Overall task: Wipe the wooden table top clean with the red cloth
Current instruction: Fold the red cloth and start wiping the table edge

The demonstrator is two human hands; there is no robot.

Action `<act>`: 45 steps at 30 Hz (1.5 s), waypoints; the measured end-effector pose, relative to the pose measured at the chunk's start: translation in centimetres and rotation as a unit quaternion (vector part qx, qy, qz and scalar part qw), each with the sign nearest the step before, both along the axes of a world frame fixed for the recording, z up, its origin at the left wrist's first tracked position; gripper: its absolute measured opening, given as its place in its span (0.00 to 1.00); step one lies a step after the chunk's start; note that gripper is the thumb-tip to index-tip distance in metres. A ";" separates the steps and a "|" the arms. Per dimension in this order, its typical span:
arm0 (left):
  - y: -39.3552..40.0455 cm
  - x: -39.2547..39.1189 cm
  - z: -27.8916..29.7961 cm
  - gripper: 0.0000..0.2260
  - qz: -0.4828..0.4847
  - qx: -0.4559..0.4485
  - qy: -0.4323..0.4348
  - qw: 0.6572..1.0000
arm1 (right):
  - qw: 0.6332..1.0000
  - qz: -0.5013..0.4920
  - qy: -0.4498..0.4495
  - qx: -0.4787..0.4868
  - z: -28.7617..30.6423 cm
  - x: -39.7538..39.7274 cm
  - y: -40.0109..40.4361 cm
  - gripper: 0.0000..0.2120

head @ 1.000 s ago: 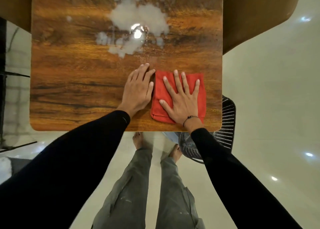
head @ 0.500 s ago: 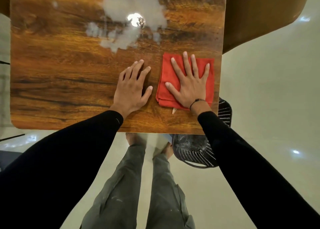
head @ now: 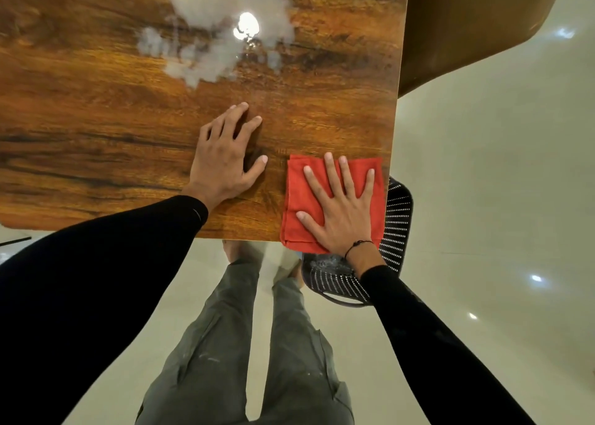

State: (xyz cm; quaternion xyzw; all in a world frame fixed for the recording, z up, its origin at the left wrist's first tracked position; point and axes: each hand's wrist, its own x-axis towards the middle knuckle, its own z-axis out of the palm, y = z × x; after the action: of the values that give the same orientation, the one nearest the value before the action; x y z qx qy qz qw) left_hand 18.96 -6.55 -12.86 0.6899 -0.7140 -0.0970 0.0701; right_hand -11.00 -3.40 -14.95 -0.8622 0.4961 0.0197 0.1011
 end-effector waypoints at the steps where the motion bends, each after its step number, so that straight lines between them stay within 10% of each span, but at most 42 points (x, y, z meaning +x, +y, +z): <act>1: 0.1 -0.1 -0.1 0.32 -0.002 -0.003 -0.003 1.000 | 1.000 0.003 0.001 -0.001 0.0 -0.1 -0.3 0.44; 11: 0.2 -0.7 0.1 0.32 -0.012 -0.001 -0.019 1.000 | 0.999 -0.049 -0.001 -0.011 1.2 1.3 -11.3 0.44; 28: -0.6 -9.5 0.7 0.26 0.062 -0.013 0.043 0.997 | 0.999 -0.053 -0.008 0.009 1.0 -3.0 0.3 0.41; 45: -0.8 -9.2 0.8 0.26 0.070 0.001 0.043 0.997 | 0.984 -0.111 -0.138 -0.003 2.4 0.6 -18.4 0.27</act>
State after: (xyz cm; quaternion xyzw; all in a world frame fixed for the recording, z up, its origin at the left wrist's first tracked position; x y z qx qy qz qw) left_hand 9.75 -7.31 -12.02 0.7333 -0.6603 -0.1221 0.1070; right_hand -10.40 -21.77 -12.56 -0.7968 0.5698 -0.1119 0.1672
